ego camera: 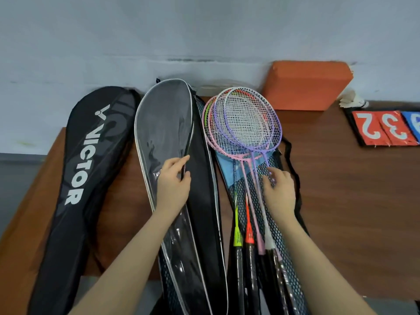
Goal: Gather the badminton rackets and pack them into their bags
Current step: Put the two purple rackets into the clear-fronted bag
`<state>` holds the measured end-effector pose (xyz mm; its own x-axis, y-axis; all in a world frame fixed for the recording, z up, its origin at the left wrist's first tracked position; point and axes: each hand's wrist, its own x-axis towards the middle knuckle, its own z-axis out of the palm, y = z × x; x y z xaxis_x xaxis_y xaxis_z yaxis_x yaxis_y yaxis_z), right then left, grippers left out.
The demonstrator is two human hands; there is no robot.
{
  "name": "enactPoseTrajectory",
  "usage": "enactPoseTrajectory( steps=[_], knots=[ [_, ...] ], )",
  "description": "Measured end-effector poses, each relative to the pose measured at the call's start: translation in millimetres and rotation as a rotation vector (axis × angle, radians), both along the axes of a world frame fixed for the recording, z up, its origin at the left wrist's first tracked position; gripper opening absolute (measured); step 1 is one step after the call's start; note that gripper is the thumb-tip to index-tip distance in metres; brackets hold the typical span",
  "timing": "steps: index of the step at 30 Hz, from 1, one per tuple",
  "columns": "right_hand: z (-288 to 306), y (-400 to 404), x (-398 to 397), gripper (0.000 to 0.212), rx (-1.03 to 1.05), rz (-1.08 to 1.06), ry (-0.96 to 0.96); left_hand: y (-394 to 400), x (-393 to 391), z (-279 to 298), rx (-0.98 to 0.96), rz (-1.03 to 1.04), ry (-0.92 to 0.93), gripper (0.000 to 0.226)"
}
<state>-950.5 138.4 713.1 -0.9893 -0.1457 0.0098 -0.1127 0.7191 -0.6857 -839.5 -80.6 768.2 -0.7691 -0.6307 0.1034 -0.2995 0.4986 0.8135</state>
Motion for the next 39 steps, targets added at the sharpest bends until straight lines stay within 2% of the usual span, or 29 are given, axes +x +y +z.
enactPoseTrajectory(
  steps=[3, 8, 12, 17, 20, 25, 29, 35, 39],
  knots=[
    [-7, 13, -10, 0.031, 0.058, 0.046, -0.078, 4, -4, -3, 0.019, 0.007, -0.007, 0.039],
    [-6, 16, -17, 0.031, 0.099, 0.038, -0.102, 3, -7, -5, 0.051, -0.011, -0.016, 0.037],
    [-1, 20, -16, 0.034, 0.046, 0.078, -0.185, -1, -8, -3, 0.063, -0.014, -0.005, 0.037],
    [9, 9, -3, 0.034, -0.13, 0.195, -0.098, -8, -10, -5, 0.099, -0.011, -0.01, 0.036],
    [6, -6, 2, 0.032, -0.095, 0.141, -0.008, -10, -10, -5, 0.102, -0.022, -0.018, 0.037],
    [-4, -19, 3, 0.029, -0.024, 0.059, -0.016, -12, -12, -6, 0.084, -0.014, -0.017, 0.037],
    [-8, -18, -1, 0.027, 0.097, -0.003, 0.071, -16, -11, -6, 0.087, -0.016, -0.013, 0.038],
    [-2, -30, -19, 0.045, 0.076, 0.052, -0.059, -20, -9, -4, 0.071, -0.02, -0.033, 0.038],
    [-8, -37, -25, 0.046, 0.017, 0.049, -0.101, -21, -9, -4, 0.062, -0.034, -0.045, 0.039]
  ],
)
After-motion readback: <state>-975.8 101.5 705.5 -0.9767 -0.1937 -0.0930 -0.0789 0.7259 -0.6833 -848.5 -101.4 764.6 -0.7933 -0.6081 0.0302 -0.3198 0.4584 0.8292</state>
